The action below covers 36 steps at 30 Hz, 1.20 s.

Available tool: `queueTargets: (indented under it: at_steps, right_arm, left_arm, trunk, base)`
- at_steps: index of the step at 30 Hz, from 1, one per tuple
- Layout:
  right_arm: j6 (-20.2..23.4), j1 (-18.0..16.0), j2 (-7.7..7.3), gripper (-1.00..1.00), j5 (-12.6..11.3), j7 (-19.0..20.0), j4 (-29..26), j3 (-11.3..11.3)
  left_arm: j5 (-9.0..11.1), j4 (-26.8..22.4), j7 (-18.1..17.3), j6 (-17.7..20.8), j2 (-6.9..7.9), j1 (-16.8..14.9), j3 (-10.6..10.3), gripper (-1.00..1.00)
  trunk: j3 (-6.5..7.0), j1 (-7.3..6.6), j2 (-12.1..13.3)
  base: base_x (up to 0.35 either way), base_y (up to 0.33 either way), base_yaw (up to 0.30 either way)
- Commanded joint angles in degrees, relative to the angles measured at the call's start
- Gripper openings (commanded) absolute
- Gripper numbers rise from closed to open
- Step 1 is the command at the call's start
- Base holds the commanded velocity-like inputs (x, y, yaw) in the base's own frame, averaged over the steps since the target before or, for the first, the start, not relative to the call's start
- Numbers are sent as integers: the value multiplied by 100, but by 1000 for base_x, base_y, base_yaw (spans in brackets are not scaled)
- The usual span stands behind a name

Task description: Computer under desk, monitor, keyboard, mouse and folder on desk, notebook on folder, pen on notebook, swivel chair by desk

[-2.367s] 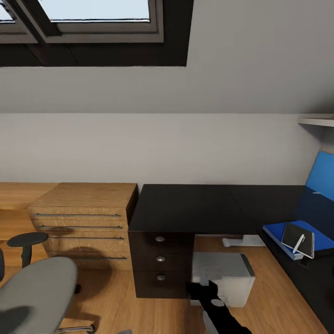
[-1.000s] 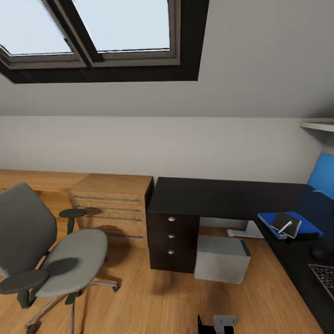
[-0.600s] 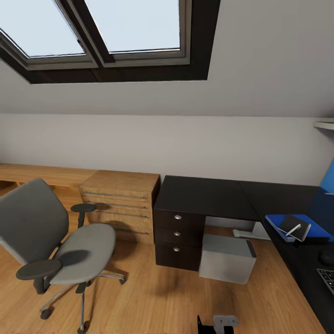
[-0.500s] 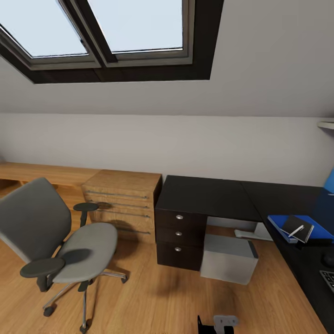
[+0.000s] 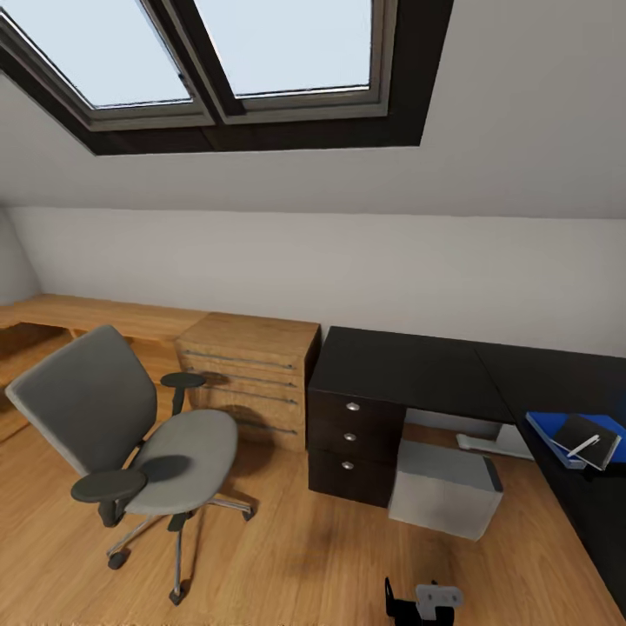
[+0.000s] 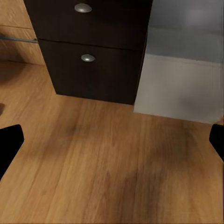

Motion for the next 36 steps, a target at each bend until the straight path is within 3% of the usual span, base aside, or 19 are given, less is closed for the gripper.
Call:
queueTargets:
  at_steps: [1,5,7,12,15,18,19,25,26,31,36]
  right_arm:
    - [-86,-4,-2,100,-44,-85,6,55]
    - [-287,-4,-31,100,-42,-333,27,62]
    - [-380,-4,-119,100,-41,-410,34,61]
    - [-748,-4,-382,100,-40,-478,38,57]
    - [-1059,-4,-436,100,-43,-535,34,48]
    - [-1722,-4,-452,100,-42,-781,42,50]
    - [-1999,-4,-446,100,-36,-971,47,62]
    - [-2317,-4,-431,100,-7,-1402,97,100]
    - [-2317,-4,-431,100,-6,-1505,121,108]
    - [-2317,-4,-426,100,-5,-1570,142,116]
    - [-2317,-4,-405,100,-5,-1574,164,120]
  left_arm:
    - [65,-6,17,-3,10,-4,-42,100]
    - [107,33,-53,32,64,-4,-15,100]
    - [113,42,-69,5,108,-4,-10,100]
    - [112,50,-108,-362,285,-4,-6,100]
    - [108,51,-119,-592,323,-4,-8,100]
    - [99,47,-126,-1061,335,-4,-21,100]
    - [95,46,-127,-1415,330,-4,-33,100]
    - [101,44,-129,-2658,301,-4,-61,100]
    - [111,43,-127,-3201,293,0,-69,100]
    - [118,43,-122,-3535,282,-1,-80,100]
    - [118,43,-122,-3567,269,1,-83,100]
  trunk:
    - [3,-22,36]
    - [46,-110,196]
    - [68,-154,277]
    - [124,-264,477]
    - [158,-329,597]
    - [192,-395,718]
    - [204,-417,758]
    - [280,-549,998]
    - [294,-571,1039]
    - [364,-681,1239]
    - [434,-791,1440]
  base:
    - [0,0,172]
    - [0,0,179]
    - [0,0,187]
    - [0,0,194]
    - [0,0,198]
    - [0,0,201]
    - [0,0,209]
    - [0,0,224]
    - [0,0,239]
    - [0,0,242]
    - [0,0,245]
